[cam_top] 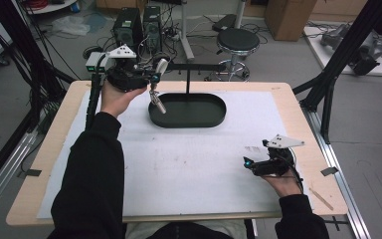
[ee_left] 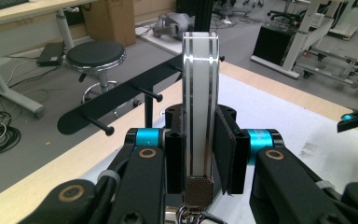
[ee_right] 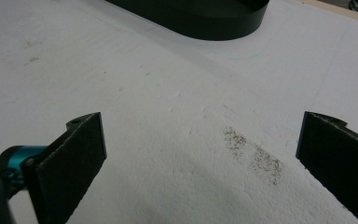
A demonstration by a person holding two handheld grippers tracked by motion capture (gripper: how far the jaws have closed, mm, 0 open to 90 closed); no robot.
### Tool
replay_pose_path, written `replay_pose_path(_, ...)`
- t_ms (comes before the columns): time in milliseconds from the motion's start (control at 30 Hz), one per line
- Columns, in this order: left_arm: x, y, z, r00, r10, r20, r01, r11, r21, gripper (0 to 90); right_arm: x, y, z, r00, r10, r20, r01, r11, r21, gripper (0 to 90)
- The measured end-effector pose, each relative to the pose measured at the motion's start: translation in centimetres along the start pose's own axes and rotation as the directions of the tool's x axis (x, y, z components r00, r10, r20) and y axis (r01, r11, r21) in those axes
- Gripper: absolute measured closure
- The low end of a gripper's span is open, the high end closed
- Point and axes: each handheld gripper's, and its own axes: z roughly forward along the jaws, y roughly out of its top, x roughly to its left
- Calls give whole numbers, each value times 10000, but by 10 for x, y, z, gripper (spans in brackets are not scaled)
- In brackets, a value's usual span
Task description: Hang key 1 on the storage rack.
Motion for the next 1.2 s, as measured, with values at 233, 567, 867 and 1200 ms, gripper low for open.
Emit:
replay_pose_path(233,0,11,13,9999,65,143,-68,9998,164,749,-1,0,0,10000,25,-50,-26,10000,-22,7)
replay_pose_path(567,5,22,37,9992,90,382,-103,9994,345,749,0,0,1,9999,65,-80,-64,10000,71,7)
replay_pose_path(867,12,40,60,9992,188,340,-198,9993,313,750,0,0,-1,9999,79,-78,-79,10000,29,7)
replay_pose_path(1200,13,49,80,9984,196,533,-214,9992,341,749,-2,-1,-4,9999,134,10,-134,9999,0,7)
